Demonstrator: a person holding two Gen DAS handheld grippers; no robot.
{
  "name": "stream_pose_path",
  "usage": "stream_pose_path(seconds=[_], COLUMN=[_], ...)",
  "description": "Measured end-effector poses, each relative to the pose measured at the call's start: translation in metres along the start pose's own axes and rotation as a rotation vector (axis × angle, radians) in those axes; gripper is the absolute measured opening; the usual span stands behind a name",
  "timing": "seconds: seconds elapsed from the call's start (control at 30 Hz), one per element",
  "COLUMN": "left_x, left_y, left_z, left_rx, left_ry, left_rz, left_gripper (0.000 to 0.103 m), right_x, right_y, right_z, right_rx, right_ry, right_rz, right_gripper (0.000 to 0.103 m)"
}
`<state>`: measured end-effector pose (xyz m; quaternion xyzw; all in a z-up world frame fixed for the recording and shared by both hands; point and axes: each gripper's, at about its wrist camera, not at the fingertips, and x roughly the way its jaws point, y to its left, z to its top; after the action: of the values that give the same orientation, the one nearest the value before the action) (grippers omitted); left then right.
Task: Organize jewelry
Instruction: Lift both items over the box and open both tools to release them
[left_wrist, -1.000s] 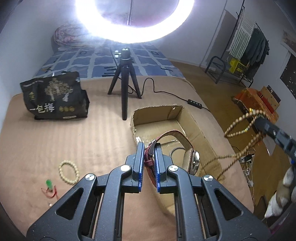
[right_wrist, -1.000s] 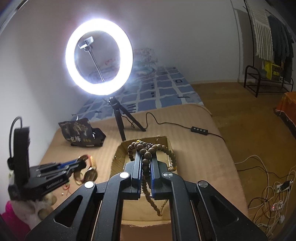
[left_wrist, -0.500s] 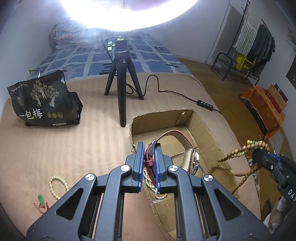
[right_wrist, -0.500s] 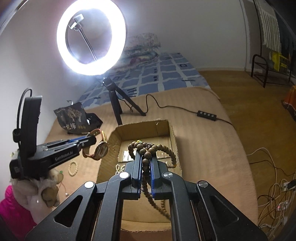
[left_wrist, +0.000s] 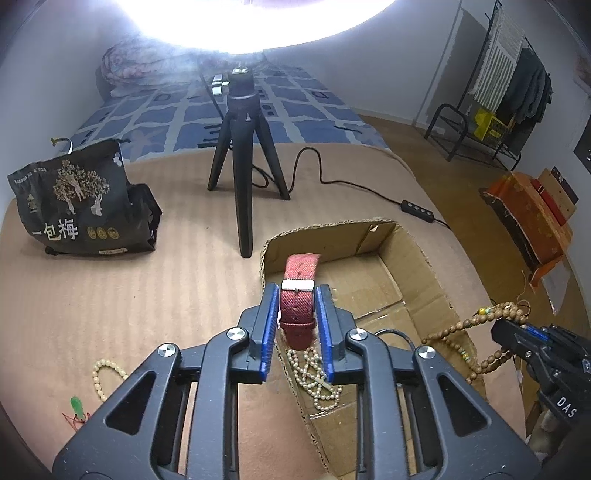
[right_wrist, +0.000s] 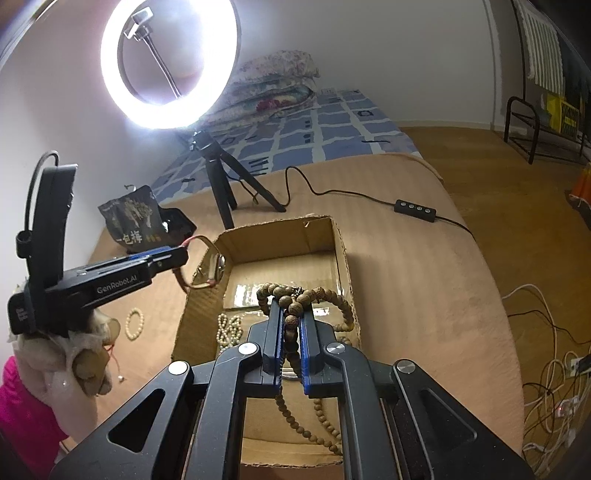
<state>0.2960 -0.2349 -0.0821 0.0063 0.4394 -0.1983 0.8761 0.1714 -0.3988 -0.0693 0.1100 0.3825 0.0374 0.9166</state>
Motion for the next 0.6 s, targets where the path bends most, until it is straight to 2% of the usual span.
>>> stream_pose_path(seconds=[0.07, 0.1, 0.13, 0.17, 0.2, 0.23, 0.6], left_x=[-0.002, -0.003, -0.004, -0.005, -0.007, -0.009, -0.023], left_y=[-0.001, -0.002, -0.002, -0.002, -0.002, -0.002, -0.006], left_z=[0.001, 0.002, 0.003, 0.003, 0.003, 0.003, 0.002], left_rx=[0.008, 0.01, 0.008, 0.005, 0.001, 0.0, 0.01], left_ry=[-0.014, -0.016, -0.018, -0.023, -0.031, -0.039, -0.044], left_rz=[0.01, 0.011, 0.011, 0.01, 0.009, 0.011, 0.014], left_gripper=[0.021, 0.024, 0.033, 0.037, 0.041, 0.042, 0.042], right_x=[0.001, 0.001, -0.001, -0.002, -0.003, -0.004, -0.015], right_y=[0.001, 0.001, 0.001, 0.001, 0.002, 0.001, -0.002], right_z=[-0.001, -0.001, -0.002, -0.002, -0.002, -0.001, -0.001], right_rx=[-0.01, -0.015, -0.02, -0.024, -0.026, -0.026, -0.013], right_ry=[0.004, 0.002, -0.004, -0.01, -0.015, -0.018, -0.03], right_rz=[-0.011, -0.015, -0.021, -0.027, -0.034, -0.045, -0.075], right_gripper=[0.022, 0.035, 0.047, 0.051, 0.06, 0.067, 0.069])
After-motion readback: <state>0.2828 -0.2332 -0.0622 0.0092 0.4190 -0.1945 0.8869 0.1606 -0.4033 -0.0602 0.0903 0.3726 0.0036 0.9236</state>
